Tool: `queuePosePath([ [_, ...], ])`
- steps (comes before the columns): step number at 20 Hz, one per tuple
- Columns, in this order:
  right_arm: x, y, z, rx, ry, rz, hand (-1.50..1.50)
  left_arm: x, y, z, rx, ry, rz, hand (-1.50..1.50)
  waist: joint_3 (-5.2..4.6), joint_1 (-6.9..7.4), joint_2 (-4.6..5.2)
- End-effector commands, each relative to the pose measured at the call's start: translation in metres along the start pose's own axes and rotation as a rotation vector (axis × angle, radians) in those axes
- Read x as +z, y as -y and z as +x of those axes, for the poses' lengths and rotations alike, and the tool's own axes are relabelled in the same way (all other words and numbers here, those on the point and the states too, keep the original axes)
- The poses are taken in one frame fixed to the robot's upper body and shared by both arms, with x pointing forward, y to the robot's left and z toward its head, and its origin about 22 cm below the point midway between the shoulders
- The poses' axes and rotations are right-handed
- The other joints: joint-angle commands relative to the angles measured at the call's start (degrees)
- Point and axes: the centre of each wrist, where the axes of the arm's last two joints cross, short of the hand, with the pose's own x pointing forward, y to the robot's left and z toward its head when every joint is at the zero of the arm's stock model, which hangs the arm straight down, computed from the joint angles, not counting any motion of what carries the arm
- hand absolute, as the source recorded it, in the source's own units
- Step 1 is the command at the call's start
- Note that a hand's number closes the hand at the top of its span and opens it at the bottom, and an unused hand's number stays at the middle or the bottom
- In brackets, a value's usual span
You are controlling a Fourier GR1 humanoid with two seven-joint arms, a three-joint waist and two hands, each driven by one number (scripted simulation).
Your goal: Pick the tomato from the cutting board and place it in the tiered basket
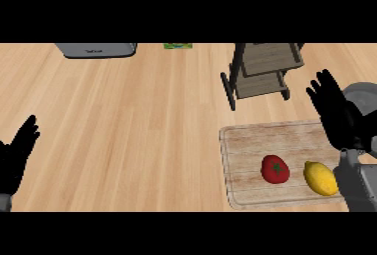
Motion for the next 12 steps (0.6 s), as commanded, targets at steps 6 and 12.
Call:
queuePosePath([
  [6, 0.032, 0.05, 0.07, 0.394, 0.449, -0.327, 1.5, 0.028, 0.068, -0.019, 0.151, -0.024, -0.046, 0.0, -2.67, -3.8, -0.47],
  [12, 0.084, 0.068, -0.011, 0.169, 0.286, -0.999, -1.5, 0.044, 0.101, -0.026, 0.209, -0.032, -0.089, 0.0, -2.36, -4.07, 0.02],
])
